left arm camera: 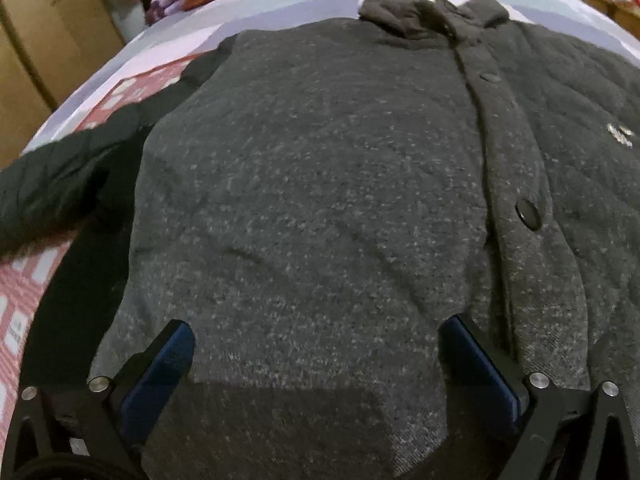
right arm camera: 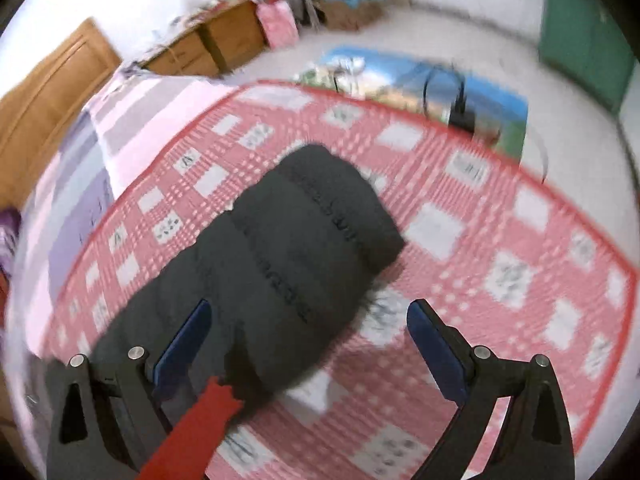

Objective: Fold large clothes
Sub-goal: 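Grasp the black sleeve cuff with the right tool, then lift the sleeve with the right tool and lay it across the jacket body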

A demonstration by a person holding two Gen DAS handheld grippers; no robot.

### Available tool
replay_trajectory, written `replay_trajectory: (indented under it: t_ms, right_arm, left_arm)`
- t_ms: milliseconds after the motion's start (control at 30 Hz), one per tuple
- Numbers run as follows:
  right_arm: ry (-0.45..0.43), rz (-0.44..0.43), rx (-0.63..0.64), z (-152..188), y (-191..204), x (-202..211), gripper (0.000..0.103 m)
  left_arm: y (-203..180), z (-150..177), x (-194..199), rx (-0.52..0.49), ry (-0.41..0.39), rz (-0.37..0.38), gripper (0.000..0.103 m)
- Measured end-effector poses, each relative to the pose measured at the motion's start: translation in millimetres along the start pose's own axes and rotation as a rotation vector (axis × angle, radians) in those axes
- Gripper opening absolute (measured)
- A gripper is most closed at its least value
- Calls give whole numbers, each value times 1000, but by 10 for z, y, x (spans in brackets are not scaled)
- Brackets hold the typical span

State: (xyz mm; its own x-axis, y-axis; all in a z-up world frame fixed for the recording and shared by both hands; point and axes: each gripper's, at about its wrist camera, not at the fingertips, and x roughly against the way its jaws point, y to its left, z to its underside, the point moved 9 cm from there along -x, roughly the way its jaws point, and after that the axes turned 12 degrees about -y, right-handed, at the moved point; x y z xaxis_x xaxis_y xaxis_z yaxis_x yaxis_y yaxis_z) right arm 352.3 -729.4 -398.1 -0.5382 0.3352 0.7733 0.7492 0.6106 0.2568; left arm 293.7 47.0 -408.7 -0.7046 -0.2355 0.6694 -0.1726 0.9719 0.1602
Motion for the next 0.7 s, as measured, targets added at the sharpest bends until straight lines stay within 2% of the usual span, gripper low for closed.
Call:
replay_trajectory:
  t_ms: [100, 233, 267, 333, 367, 433, 467, 533, 567, 667, 700]
  right_arm:
    - [101, 45, -92, 188, -95, -190, 99]
    - [108, 41, -269, 254, -228, -377, 102]
    - [97, 21, -268, 230, -173, -387, 101]
    - [96, -123, -247, 168, 105, -401, 93]
    - [102, -169, -214, 148, 250, -407, 86]
    - [96, -175, -144, 121, 359, -425, 38]
    - [89, -159, -156, 103, 309, -433, 18]
    - [70, -204, -235, 79, 211, -395, 15]
    - [56, -200, -230, 54, 190, -368, 14]
    - [-47, -230, -302, -80, 1, -40, 13]
    - [-96, -209, -240, -126, -59, 46, 12]
  left_arm:
    - [15, 35, -1, 18, 9, 9, 103]
    - [31, 43, 3, 13, 3, 2, 103]
    - [31, 41, 12, 7, -1, -4, 103]
    - [-6, 22, 18, -4, -10, -15, 103]
    - [-14, 18, 22, -10, -15, -22, 103]
    - [-25, 14, 28, -21, -21, -34, 103]
    - [-27, 13, 31, -26, -22, -39, 103]
    - [-27, 13, 42, -30, -19, -44, 103]
    - [-25, 9, 44, -33, -17, -46, 103]
    - [-24, -9, 38, -46, -14, -56, 103]
    - [-25, -10, 41, -48, -15, -58, 103]
